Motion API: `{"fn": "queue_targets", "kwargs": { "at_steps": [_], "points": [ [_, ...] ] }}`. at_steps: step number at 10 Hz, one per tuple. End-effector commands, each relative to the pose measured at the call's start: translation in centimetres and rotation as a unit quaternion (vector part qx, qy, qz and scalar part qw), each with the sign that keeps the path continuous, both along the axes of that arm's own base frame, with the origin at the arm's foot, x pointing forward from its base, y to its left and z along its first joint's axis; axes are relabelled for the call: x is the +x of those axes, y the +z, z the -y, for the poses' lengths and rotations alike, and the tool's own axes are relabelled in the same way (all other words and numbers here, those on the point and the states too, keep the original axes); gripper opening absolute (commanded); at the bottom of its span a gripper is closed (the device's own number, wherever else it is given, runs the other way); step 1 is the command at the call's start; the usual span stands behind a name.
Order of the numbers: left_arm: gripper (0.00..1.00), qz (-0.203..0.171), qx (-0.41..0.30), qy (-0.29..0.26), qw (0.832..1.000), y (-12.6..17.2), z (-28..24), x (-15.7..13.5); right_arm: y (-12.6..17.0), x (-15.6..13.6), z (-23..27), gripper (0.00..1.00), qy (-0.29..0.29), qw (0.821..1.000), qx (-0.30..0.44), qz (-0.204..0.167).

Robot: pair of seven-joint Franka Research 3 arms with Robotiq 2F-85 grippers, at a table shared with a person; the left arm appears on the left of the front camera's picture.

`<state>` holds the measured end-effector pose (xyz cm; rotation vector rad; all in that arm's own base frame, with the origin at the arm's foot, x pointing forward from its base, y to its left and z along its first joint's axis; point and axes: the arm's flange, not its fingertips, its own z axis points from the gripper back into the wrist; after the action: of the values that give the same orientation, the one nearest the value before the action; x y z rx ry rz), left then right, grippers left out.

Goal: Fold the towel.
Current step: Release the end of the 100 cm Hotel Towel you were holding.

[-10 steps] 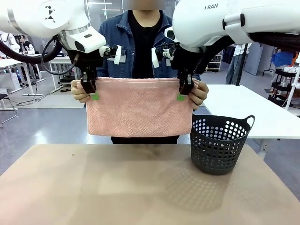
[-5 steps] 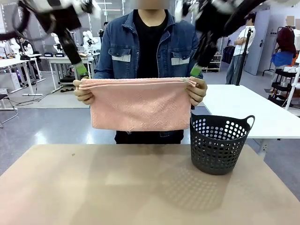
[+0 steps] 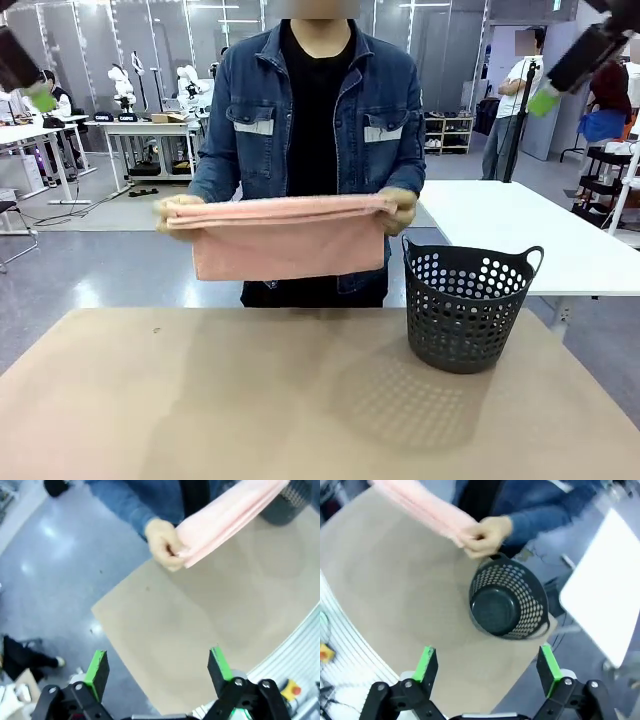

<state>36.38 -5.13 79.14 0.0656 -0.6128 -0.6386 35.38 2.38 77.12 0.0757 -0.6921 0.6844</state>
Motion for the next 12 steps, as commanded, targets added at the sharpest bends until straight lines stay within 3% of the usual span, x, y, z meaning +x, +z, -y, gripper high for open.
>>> {"fn": "queue_targets", "kwargs": {
  "at_steps": [1, 5, 6, 12],
  "points": [
    [1.0, 0.005, -0.01, 0.067, 0.998, -1.4, -1.9, -2.2, -1.3, -1.9, 0.4, 1.0, -0.07, 0.997, 0.028, 0.012],
    [1.0, 0.021, -0.035, 0.095, 0.995, -1.4, -4.0, -3.3, -1.1, -2.1, 1.1, 1.0, -0.081, 0.996, 0.024, 0.002],
    [1.0, 0.002, -0.029, 0.082, 0.996, -0.8, -4.5, -3.2, -0.8, -2.1, 1.7, 1.0, -0.068, 0.997, 0.036, -0.001],
    [1.0, 0.002, -0.029, 0.082, 0.996, -0.8, -4.5, -3.2, -0.8, -2.1, 1.7, 1.0, -0.068, 0.997, 0.036, -0.001]
  ]
}}
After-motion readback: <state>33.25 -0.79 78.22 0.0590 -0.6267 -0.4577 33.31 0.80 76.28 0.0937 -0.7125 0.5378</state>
